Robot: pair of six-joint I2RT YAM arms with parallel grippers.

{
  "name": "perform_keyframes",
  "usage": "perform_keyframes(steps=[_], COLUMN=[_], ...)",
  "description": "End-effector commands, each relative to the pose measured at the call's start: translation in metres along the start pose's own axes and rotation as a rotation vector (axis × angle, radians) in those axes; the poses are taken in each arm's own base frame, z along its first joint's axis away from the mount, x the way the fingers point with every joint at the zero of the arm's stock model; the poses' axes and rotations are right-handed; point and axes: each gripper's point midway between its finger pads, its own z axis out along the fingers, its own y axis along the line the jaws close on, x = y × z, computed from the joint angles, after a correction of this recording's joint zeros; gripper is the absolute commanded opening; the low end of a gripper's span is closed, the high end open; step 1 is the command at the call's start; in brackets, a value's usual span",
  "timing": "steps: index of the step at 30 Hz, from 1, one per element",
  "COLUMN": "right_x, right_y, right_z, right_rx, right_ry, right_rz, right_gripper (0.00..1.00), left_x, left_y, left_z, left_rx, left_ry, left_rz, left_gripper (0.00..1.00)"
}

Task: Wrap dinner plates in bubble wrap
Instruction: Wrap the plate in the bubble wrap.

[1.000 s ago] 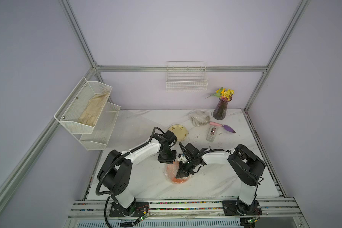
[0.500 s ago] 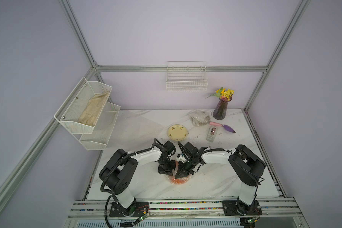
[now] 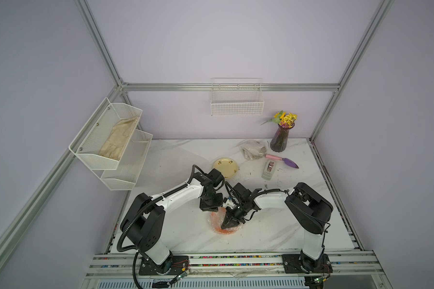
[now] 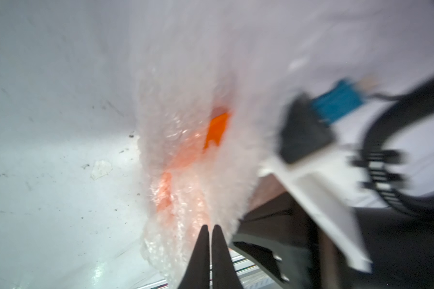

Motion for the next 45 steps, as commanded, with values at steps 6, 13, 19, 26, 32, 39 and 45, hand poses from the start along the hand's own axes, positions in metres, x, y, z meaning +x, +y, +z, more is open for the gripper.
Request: perform_keyframes(steps=[6, 13, 19, 26, 32, 39, 45], right_x=[0.019, 0.016, 0.021, 0.011, 0.014, 0.001, 0.002], right_y=[-0.042, -0.024, 0.011, -0.005, -0.055, -0.083, -0.081], right_z=[0.012, -0.011, -0.049, -0.046, -0.028, -0.042, -0.038], right_rx=[0.123, 0.124, 0.111, 0.16, 0.319, 0.479, 0.459], right_ry=[0.047, -0.015, -0.098, -0.154, -0.084, -0.144, -0.121], right_rz=[0.179, 0.166, 0.119, 0.152, 0.199, 0.196, 0.17], right_gripper=[0.04, 0.21, 0.4, 0.16, 0.07, 0.0, 0.0], left_x=[0.015, 0.046, 0.062, 0.059, 0.06, 0.036, -0.046], left_y=[-0.015, 0.033, 0.051, 0.049, 0.052, 0.036, 0.035], left_z=[0.025, 0.067, 0.086, 0.087, 0.084, 0.054, -0.026], left_rx=[0.109, -0.018, -0.053, -0.046, -0.057, -0.015, 0.011], left_ry=[0.118, 0.224, 0.28, 0.272, 0.262, 0.128, -0.166], left_rz=[0.007, -0.033, -0.058, -0.058, -0.071, -0.078, -0.054], left_gripper=[0.05, 0.04, 0.04, 0.04, 0.04, 0.14, 0.52])
